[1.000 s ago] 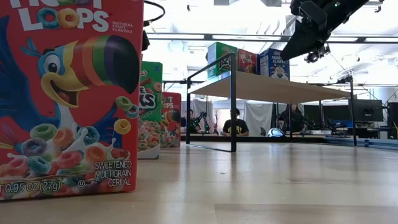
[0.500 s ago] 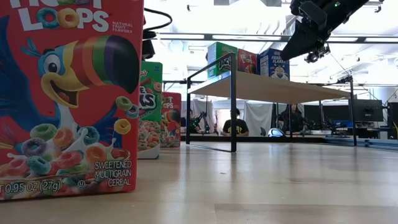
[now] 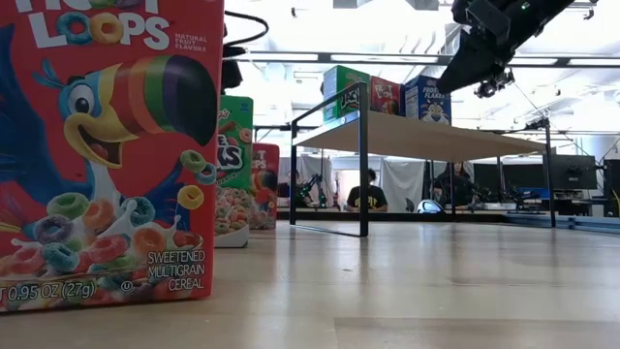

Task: Stack cereal on shelf
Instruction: Put the top red cereal box on the shelf and aligned with the other red cereal box

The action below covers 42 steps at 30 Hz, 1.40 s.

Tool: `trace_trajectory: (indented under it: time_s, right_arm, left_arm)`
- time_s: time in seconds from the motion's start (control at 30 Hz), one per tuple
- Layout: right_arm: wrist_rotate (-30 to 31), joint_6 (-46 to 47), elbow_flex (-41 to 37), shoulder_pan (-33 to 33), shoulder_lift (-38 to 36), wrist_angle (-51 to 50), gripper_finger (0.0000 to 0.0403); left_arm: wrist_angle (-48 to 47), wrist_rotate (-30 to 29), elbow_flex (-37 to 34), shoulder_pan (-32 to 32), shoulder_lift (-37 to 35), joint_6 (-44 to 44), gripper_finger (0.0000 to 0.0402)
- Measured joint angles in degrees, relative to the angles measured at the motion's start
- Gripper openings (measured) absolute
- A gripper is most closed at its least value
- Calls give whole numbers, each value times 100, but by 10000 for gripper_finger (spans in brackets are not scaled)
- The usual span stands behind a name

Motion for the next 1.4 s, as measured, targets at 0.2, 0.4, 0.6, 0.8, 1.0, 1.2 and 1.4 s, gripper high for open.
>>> trace_trajectory:
  time_s: [0.2,0.4,0.6,0.8,1.0,1.2,1.4]
  right_arm:
    - [-310,-14,0,22,0,355,148]
    - [-543,-398,0,459,185,1230,181]
    - [-934,-451,0,869,678,2522,245]
    - [-1329,-451,0,938,1300,3657,277]
    - [-1556,-603,189,938,1913,4166,278]
    - [-1556,-957,1020,962,2638,3747,278]
    - [-1513,-1329,2243,964,3385,2579,279]
  left_arm:
    - [-74,301,0,-3,-519,110,178]
    - [-173,599,2,-246,-1199,92,177]
    - [-359,585,116,-652,-1555,-52,177]
    - [-741,385,556,-1047,-1511,-11,177]
    - [-1011,369,907,-1240,-1345,-4,177]
    - [-1253,369,1399,-1330,-918,14,177]
    - [-1804,397,1957,-1362,-596,73,177]
